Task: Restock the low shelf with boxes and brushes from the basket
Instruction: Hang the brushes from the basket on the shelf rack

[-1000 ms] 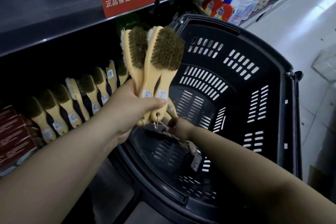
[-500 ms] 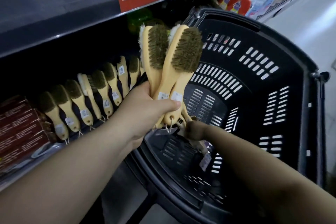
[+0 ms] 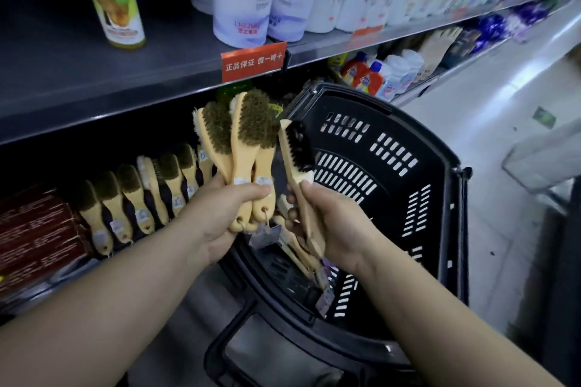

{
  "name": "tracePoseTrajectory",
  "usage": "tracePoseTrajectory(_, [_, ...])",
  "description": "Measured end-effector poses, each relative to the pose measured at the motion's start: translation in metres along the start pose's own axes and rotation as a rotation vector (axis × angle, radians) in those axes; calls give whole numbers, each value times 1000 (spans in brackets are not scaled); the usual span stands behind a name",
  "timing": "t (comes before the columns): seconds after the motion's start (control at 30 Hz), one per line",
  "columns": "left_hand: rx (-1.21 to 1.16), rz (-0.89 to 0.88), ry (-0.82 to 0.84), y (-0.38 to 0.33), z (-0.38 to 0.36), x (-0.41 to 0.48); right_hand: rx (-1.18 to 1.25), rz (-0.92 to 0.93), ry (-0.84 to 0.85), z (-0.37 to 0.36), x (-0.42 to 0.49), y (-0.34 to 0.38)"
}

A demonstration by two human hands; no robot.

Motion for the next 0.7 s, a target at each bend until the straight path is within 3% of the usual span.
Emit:
tracePoseTrajectory(0.17, [-34,-52,-77,2,36,-36,123,-54,157,-51,-12,-11])
tracePoseTrajectory(0.4, [-85,-27,-227,7,101,-63,201,-270,213,-113,15,-40])
tracePoseTrajectory(0.57, [-164,-18,-331,7,126,-59,194,-302,133,-142,52,-58])
tracePoseTrajectory(0.7, [-207,-26,-421,9,136,-47,-33,-219,2,-149,78,-63])
Point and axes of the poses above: each hand's wrist, its own x-axis towards the middle knuckle, its own z-axis out of the back of the hand, y = z × x, the point moved 2 cm from there along x, towards the middle knuckle, and after that the axes turned 1 degree about -x, right-handed, at the moved point
